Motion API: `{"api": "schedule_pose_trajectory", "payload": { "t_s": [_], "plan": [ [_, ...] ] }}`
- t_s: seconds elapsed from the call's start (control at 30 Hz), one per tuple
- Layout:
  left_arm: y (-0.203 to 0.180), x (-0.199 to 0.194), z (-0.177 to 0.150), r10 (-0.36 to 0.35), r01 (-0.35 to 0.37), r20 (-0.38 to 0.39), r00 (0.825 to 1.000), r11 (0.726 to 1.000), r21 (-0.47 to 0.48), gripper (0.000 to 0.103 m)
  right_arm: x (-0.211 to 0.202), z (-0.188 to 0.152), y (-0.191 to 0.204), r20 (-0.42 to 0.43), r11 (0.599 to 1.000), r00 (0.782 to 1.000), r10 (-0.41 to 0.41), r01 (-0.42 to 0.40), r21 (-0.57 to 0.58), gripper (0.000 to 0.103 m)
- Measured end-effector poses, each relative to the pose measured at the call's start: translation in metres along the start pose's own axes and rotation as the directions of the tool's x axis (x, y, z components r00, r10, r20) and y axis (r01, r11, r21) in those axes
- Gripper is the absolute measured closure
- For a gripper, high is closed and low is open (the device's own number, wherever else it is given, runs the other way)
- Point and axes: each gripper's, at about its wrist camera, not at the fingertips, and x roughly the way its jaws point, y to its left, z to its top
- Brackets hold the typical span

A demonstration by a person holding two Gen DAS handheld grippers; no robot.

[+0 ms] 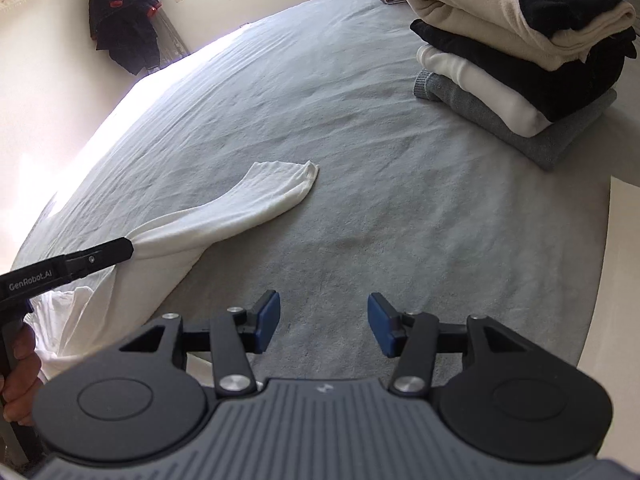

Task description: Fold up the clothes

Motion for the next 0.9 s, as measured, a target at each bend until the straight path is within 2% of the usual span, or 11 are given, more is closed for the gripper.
{"api": "schedule_pose_trajectory", "payload": {
  "t_s": [0.17, 0.3, 0.43, 0.53, 0.6, 0.67, 0.9],
  "plan": [
    [-0.014, -0.022, -0.038, -0.062, 0.063, -0.038, 0.997, 0.998, 0.011, 0.100, 0.010, 0.003, -0.001, -0.037, 0.989, 0.995, 0.092, -0.088, 0.119, 0.047],
    [-0.019, -0.019, -0.082, -0.062, 0.066, -0.112, 0.992, 0.997, 0.027, 0.100, 0.024, 0.004, 0.004, -0.054, 0.987, 0.995, 0.080, -0.072, 0.146, 0.046],
    [-0.005, -0.025, -0.091, -0.052, 0.048, -0.105, 0.993, 0.998, -0.041, 0.100, 0.037, 0.003, 0.017, -0.060, 0.990, 0.995, 0.076, -0.068, 0.124, 0.046],
    [0.006, -0.031, -0.097, -0.044, 0.035, -0.096, 0.994, 0.995, -0.095, 0.092, 0.048, 0.002, 0.028, -0.062, 0.993, 0.995, 0.076, -0.070, 0.100, 0.046],
    [0.014, -0.035, -0.100, -0.039, 0.027, -0.091, 0.995, 0.991, -0.131, 0.077, 0.055, 0.002, 0.036, -0.062, 0.994, 0.995, 0.077, -0.071, 0.085, 0.046],
    [0.021, -0.038, -0.104, -0.033, 0.019, -0.085, 0.996, 0.986, -0.167, 0.069, 0.062, 0.001, 0.044, -0.063, 0.995, 0.995, 0.077, -0.073, 0.069, 0.046],
    [0.052, -0.057, -0.113, -0.012, -0.006, -0.061, 0.998, 0.956, -0.293, 0.058, 0.081, -0.001, 0.063, -0.004, 0.999, 0.999, 0.051, -0.051, -0.014, 0.047]
  ]
}}
